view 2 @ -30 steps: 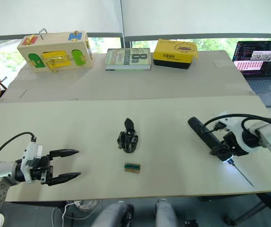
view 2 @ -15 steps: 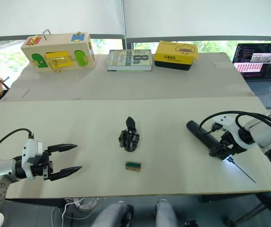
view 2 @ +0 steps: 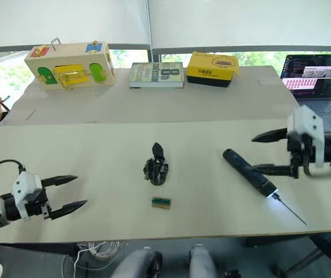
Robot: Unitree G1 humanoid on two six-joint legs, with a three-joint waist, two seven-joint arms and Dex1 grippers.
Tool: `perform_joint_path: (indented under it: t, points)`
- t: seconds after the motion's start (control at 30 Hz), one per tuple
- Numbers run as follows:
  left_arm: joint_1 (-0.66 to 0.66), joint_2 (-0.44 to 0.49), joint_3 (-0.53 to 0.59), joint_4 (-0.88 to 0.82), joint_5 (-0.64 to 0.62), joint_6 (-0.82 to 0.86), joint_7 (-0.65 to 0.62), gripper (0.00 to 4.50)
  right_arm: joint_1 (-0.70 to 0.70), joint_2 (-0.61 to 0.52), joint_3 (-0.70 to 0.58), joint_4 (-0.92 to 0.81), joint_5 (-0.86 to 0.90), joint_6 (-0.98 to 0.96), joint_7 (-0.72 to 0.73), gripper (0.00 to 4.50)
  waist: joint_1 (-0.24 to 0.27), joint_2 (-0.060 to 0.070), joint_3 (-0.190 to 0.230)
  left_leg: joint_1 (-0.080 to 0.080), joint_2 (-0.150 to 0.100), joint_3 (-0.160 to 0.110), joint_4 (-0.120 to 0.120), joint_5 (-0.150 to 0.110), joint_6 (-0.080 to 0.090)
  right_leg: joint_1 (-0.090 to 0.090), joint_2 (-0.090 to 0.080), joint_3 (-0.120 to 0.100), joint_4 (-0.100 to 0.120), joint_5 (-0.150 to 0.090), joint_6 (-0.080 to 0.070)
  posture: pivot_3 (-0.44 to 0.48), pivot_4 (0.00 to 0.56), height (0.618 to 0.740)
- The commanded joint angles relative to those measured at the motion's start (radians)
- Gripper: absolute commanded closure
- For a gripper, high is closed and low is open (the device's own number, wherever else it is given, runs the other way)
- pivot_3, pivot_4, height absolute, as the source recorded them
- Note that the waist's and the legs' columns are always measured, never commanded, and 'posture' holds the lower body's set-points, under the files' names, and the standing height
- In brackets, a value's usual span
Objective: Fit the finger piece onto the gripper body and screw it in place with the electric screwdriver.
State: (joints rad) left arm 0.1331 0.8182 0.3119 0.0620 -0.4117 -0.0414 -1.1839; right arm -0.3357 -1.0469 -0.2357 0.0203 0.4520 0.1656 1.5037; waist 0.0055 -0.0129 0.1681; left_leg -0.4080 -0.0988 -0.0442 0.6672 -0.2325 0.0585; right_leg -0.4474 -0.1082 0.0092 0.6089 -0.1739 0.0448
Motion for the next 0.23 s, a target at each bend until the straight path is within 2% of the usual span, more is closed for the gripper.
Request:
perform_joint_path:
  t: [0.03,0.23]
  points:
    - [0.019,-0.002,0.023,-0.003,0.018,0.000,0.039,0.00,0.086,0.104,-0.077,-0.119,0.062,-0.170,-0.010,0.06,0.003,0.000,0.001,0.002,0.000,0.000,0.000,0.000,0.000,0.002,0.000,0.000,0.000,0.000,0.000,0.000,0.150,0.740]
    - [0.048,-0.030,0.048,-0.045,0.015,-0.016,0.099,0.00,0.210,0.186,-0.055,-0.184,0.025,-0.271,-0.075,0.06,0.008,0.000,0.001,0.009,0.001,0.001,0.000,0.000,-0.001,0.009,-0.001,0.000,-0.001,-0.001,0.001,0.000,0.150,0.740]
